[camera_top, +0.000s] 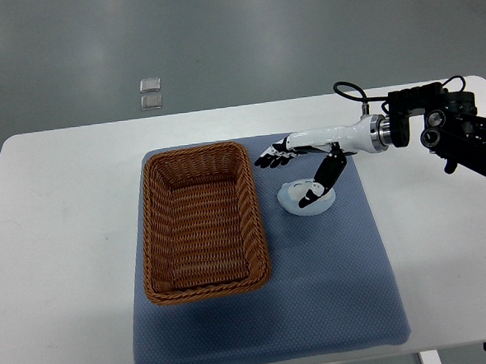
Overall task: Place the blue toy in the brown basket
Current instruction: 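Lower the right hand over the white-blue plush toy, then close the right hand fingers around the plush toy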
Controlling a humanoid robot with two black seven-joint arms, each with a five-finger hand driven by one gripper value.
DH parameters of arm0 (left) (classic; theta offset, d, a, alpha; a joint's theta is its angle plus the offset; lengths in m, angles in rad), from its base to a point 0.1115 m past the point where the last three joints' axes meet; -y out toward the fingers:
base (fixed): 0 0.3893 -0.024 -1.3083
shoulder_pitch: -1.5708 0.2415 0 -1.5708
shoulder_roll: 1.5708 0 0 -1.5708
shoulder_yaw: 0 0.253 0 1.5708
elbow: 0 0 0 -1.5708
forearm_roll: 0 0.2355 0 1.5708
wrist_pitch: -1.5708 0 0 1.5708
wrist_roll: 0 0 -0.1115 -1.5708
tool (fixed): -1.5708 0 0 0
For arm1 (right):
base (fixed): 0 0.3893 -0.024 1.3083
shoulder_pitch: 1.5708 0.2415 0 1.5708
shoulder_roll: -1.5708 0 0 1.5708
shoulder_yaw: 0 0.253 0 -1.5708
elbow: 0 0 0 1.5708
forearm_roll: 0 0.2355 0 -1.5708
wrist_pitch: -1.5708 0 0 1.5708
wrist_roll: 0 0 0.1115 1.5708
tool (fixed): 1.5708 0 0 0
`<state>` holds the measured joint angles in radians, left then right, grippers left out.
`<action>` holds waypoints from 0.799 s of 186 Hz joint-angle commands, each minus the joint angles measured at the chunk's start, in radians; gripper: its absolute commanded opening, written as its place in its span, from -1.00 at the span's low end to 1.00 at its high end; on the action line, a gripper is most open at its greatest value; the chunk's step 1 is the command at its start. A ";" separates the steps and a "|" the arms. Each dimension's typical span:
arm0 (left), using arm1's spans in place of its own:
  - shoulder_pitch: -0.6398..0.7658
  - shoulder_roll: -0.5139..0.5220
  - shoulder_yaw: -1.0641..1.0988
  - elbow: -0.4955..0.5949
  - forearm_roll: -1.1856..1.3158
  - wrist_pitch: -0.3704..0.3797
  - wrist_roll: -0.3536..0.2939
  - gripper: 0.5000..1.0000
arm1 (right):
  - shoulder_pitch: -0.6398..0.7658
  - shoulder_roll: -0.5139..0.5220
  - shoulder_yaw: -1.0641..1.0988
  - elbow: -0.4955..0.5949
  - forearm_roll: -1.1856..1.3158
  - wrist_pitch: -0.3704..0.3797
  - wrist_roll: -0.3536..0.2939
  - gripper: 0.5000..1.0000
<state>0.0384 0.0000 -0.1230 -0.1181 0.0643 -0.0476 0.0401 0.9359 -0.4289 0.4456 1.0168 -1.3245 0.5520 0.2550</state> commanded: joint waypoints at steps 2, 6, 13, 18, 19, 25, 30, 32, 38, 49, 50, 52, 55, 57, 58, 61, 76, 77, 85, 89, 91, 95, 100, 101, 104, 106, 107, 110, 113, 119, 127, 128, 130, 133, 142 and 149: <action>0.000 0.000 0.000 0.000 0.000 0.000 0.000 1.00 | -0.038 0.002 -0.031 0.000 -0.077 -0.109 0.000 0.64; 0.000 0.000 0.000 0.000 0.000 0.000 0.000 1.00 | -0.042 0.001 -0.041 0.000 -0.082 -0.130 0.000 0.64; 0.000 0.000 0.000 0.000 0.000 0.000 0.000 1.00 | -0.042 -0.001 -0.053 0.000 -0.084 -0.158 0.000 0.64; 0.000 0.000 0.000 0.000 0.000 0.000 0.000 1.00 | -0.045 -0.004 -0.065 0.000 -0.082 -0.179 0.000 0.64; 0.000 0.000 0.000 0.000 0.000 0.000 0.000 1.00 | -0.045 -0.004 -0.065 0.000 -0.082 -0.179 0.000 0.64; 0.000 0.000 0.000 0.000 0.000 0.000 0.000 1.00 | -0.049 -0.004 -0.074 0.000 -0.084 -0.198 0.000 0.64; 0.000 0.000 0.000 0.000 0.000 0.000 0.000 1.00 | -0.058 -0.005 -0.079 0.000 -0.085 -0.210 0.000 0.64; 0.000 0.000 0.000 0.000 0.000 0.000 0.000 1.00 | -0.060 -0.004 -0.080 0.000 -0.085 -0.213 0.000 0.64; 0.000 0.000 0.000 0.000 0.000 0.000 0.000 1.00 | -0.066 -0.002 -0.082 0.000 -0.087 -0.225 0.000 0.64; 0.000 0.000 0.000 0.000 0.000 0.000 0.000 1.00 | -0.075 0.002 -0.082 -0.001 -0.091 -0.245 0.000 0.63; 0.000 0.000 0.000 0.000 0.000 0.000 0.000 1.00 | -0.075 0.002 -0.082 -0.001 -0.091 -0.245 0.000 0.63; 0.000 0.000 0.000 0.000 0.000 0.000 0.000 1.00 | -0.078 0.004 -0.082 -0.001 -0.091 -0.250 0.000 0.63; 0.000 0.000 0.000 0.000 0.000 0.000 0.000 1.00 | -0.081 0.005 -0.084 -0.001 -0.091 -0.257 0.000 0.63; 0.000 0.000 0.000 0.000 0.000 0.000 0.000 1.00 | -0.083 0.007 -0.084 -0.001 -0.091 -0.262 0.000 0.62; 0.000 0.000 0.000 0.000 0.000 0.000 0.000 1.00 | -0.083 0.007 -0.084 -0.001 -0.091 -0.262 0.000 0.62; 0.000 0.000 0.000 0.000 0.000 0.000 0.000 1.00 | -0.086 0.009 -0.084 -0.001 -0.091 -0.270 0.000 0.61; 0.000 0.000 0.000 0.000 0.000 0.000 0.000 1.00 | -0.091 0.010 -0.084 -0.004 -0.091 -0.296 0.000 0.51; 0.000 0.000 0.000 0.000 0.000 0.000 0.000 1.00 | -0.091 0.010 -0.084 -0.006 -0.091 -0.296 0.000 0.47; 0.000 0.000 0.000 0.000 0.000 0.000 0.000 1.00 | -0.092 0.012 -0.084 -0.009 -0.093 -0.299 0.000 0.28; 0.000 0.000 0.000 0.000 0.000 0.000 0.000 1.00 | -0.092 0.012 -0.084 -0.009 -0.093 -0.299 0.000 0.24; 0.000 0.000 0.000 0.000 0.000 0.000 0.000 1.00 | -0.092 0.012 -0.084 -0.009 -0.093 -0.300 0.000 0.21; 0.000 0.000 0.000 0.000 0.000 0.000 0.000 1.00 | -0.092 0.012 -0.085 -0.009 -0.093 -0.300 0.000 0.14; 0.000 0.000 0.000 0.000 0.000 0.000 0.000 1.00 | -0.092 0.012 -0.085 -0.011 -0.094 -0.302 0.001 -0.02; 0.000 0.000 0.000 0.000 0.000 0.000 0.000 1.00 | -0.092 0.012 -0.085 -0.011 -0.094 -0.302 0.001 -0.02; 0.000 0.000 0.000 0.000 0.000 0.000 0.000 1.00 | -0.092 0.012 -0.087 -0.011 -0.094 -0.305 0.001 -0.14; 0.000 0.000 0.000 0.000 0.000 0.000 0.000 1.00 | -0.092 0.012 -0.088 -0.011 -0.094 -0.307 0.001 -0.19; 0.000 0.000 0.000 0.000 0.000 0.000 0.000 1.00 | -0.092 0.012 -0.088 -0.011 -0.094 -0.307 0.001 -0.19; 0.000 0.000 0.000 0.000 0.000 0.000 0.000 1.00 | -0.091 0.010 -0.091 -0.011 -0.094 -0.311 0.001 -0.31; 0.000 0.000 0.000 0.000 0.000 0.000 0.000 1.00 | -0.091 0.010 -0.094 -0.011 -0.094 -0.314 0.003 -0.37; 0.000 0.000 0.000 0.000 0.000 0.000 0.000 1.00 | -0.091 0.010 -0.102 -0.012 -0.094 -0.320 0.003 -0.51; 0.000 0.000 0.000 0.000 0.000 0.000 0.000 1.00 | -0.088 0.009 -0.111 -0.014 -0.094 -0.330 0.003 -0.70; 0.000 0.000 0.000 0.000 0.000 0.000 0.000 1.00 | -0.088 0.009 -0.113 -0.014 -0.094 -0.331 0.004 -0.76; 0.000 0.000 0.000 0.000 0.000 0.000 0.000 1.00 | -0.088 0.007 -0.114 -0.014 -0.094 -0.333 0.004 -0.82; 0.000 0.000 0.000 0.000 0.000 0.000 0.000 1.00 | -0.086 0.007 -0.114 -0.014 -0.094 -0.334 0.006 -0.88; 0.000 0.000 0.000 0.000 0.000 0.000 0.000 1.00 | -0.086 0.004 -0.114 -0.015 -0.094 -0.340 0.009 -1.00; 0.000 0.000 0.000 0.000 0.000 0.000 0.000 1.00 | -0.086 0.002 -0.111 -0.015 -0.093 -0.345 0.010 -1.00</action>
<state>0.0383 0.0000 -0.1227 -0.1181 0.0645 -0.0474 0.0397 0.8480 -0.4212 0.3354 1.0035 -1.4189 0.2209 0.2605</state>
